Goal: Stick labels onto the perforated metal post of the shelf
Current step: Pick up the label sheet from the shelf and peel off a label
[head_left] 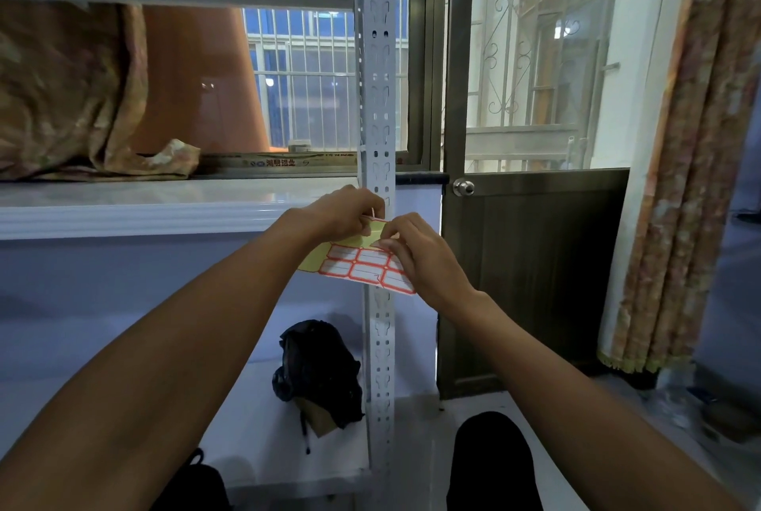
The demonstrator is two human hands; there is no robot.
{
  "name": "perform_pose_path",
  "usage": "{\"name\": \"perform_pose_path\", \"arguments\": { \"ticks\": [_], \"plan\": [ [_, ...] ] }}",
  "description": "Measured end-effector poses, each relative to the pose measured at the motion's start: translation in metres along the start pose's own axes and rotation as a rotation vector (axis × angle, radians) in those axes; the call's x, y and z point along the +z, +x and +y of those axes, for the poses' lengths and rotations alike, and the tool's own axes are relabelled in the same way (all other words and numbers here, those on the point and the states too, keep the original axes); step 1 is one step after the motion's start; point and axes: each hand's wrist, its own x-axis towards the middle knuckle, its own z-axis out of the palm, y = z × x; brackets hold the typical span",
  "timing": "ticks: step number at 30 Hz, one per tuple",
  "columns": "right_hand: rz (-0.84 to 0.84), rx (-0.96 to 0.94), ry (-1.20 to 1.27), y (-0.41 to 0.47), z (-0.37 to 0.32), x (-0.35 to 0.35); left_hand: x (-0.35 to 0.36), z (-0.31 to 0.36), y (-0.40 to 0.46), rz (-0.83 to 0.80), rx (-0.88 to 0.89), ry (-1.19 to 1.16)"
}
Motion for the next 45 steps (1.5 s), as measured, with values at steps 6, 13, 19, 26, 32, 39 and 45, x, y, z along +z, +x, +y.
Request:
{"name": "perform_pose_path", "arguments": {
  "ticks": [6,13,19,26,32,39,45],
  "plan": [
    [0.062,0.033,0.034,0.004,0.001,0.006,0.004,-0.013,-0.003,-0.027,-0.024,-0.016],
    [0.042,0.058,0.038,0.013,0.002,0.018,0.006,-0.026,-0.01,-0.051,-0.039,-0.048],
    [0.006,0.132,0.106,0.032,-0.006,0.041,0.006,-0.042,-0.025,-0.045,-0.128,-0.105],
    [-0.083,0.305,0.31,0.034,-0.019,0.07,0.02,-0.086,-0.057,0.022,-0.288,-0.138],
    [-0.112,0.429,0.481,0.027,-0.008,0.126,0.071,-0.135,-0.081,0.031,-0.427,-0.2],
    [-0.187,0.565,0.629,0.003,0.003,0.199,0.144,-0.187,-0.105,0.165,-0.676,-0.326],
    [-0.323,0.635,0.604,-0.031,0.014,0.265,0.206,-0.214,-0.13,0.149,-0.803,-0.4]
  ]
}}
